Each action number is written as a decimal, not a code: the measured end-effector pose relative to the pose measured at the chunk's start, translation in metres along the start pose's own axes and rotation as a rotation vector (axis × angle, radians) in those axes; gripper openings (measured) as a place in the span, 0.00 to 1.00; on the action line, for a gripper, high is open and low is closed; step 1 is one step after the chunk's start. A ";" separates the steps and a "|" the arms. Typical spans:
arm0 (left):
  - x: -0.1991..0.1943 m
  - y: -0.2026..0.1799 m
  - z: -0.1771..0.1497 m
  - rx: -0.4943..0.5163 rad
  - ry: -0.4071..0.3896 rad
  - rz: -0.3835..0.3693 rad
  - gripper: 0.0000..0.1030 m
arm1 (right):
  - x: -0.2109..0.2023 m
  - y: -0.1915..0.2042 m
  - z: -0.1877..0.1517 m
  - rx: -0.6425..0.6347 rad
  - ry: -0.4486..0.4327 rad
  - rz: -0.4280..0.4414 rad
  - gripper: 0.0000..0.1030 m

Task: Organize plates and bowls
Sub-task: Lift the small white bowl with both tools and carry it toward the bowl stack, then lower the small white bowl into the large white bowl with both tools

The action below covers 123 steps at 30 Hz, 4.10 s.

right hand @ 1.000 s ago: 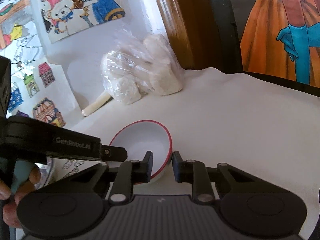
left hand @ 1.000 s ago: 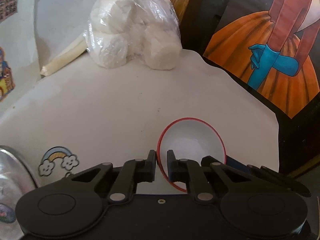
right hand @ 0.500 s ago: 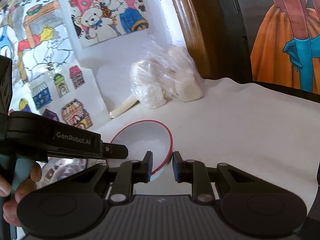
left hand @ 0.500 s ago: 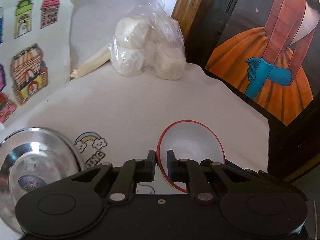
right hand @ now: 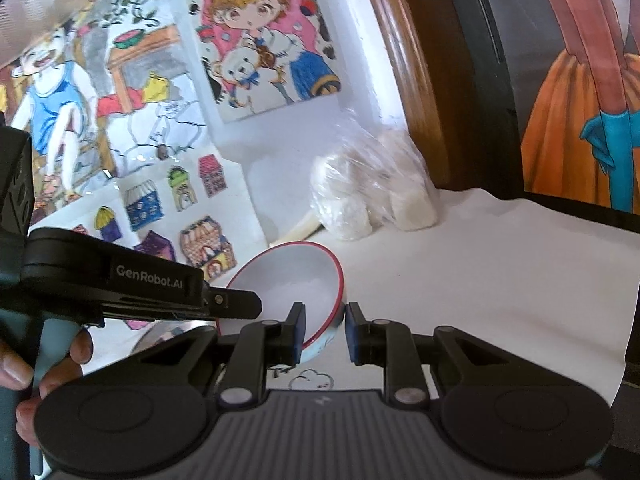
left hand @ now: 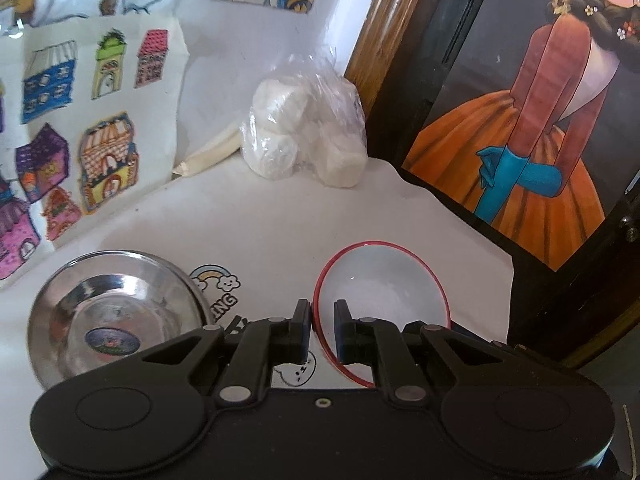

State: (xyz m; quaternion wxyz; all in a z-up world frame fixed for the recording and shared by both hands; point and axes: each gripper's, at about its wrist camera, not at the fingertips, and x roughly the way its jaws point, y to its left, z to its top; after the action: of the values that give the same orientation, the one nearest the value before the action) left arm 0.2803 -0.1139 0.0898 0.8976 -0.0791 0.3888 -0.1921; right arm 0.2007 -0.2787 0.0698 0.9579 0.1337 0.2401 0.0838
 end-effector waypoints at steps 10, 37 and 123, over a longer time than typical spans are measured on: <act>-0.035 0.007 -0.013 -0.012 -0.038 -0.010 0.11 | -0.025 0.021 -0.005 -0.018 -0.020 0.032 0.23; -0.098 0.031 -0.040 -0.059 -0.118 -0.036 0.14 | -0.060 0.061 -0.014 -0.051 -0.053 0.114 0.23; -0.101 0.072 -0.152 -0.173 -0.027 -0.038 0.19 | -0.074 0.046 -0.090 0.078 0.220 0.235 0.25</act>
State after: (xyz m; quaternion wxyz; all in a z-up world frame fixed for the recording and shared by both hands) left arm 0.1266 -0.0060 0.0323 0.8887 -0.1664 0.3902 -0.1739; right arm 0.0884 -0.2326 0.0394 0.9034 0.1880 0.3294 0.2000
